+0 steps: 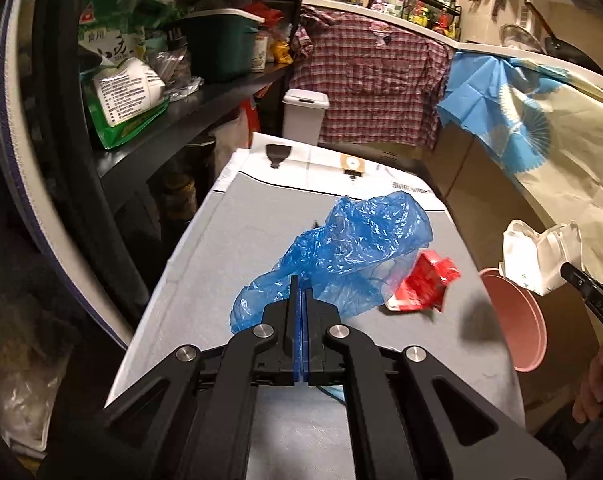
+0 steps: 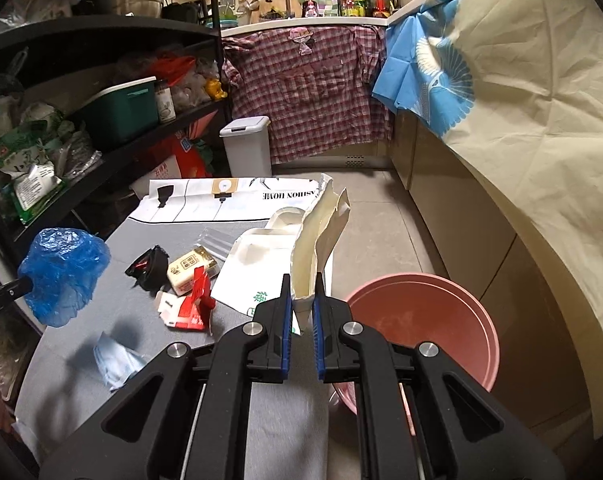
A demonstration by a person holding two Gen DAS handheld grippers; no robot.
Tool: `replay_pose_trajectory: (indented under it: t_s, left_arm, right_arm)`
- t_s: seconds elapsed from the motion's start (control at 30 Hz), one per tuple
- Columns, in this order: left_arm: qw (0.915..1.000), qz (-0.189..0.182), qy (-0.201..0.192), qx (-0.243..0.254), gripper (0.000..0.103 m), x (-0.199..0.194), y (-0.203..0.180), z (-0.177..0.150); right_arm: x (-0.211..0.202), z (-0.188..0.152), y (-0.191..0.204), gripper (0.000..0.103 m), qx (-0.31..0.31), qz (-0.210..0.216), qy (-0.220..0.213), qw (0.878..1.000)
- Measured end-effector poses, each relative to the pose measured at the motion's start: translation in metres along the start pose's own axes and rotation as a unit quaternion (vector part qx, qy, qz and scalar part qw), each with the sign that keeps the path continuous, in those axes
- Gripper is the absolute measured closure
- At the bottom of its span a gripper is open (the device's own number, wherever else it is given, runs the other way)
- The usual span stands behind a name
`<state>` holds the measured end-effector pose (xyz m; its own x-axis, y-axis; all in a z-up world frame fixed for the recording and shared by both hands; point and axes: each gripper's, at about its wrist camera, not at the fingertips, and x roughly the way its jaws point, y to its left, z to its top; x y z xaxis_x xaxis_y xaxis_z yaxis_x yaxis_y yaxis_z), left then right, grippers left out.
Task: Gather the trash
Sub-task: 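Carry the blue bag and white carton over the pink bin with both tools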
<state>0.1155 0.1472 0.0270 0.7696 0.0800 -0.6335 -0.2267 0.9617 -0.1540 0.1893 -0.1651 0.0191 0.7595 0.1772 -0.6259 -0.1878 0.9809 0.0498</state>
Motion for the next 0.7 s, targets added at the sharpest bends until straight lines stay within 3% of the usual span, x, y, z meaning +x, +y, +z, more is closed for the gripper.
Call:
replay_pose_trajectory:
  t_s: [0.37, 0.7]
  left_arm:
    - [0.9993, -0.027, 0.004, 0.026, 0.103, -0.016, -0.041, -0.011]
    - [0.9977, -0.044, 0.009, 0.051, 0.103, -0.016, -0.076, -0.012]
  right_arm:
    - [-0.037, -0.003, -0.027, 0.094, 0.016, -0.008, -0.016, 1.000]
    - [-0.047, 0.002, -0.063, 0.094, 0.036, -0.038, -0.032, 0.998]
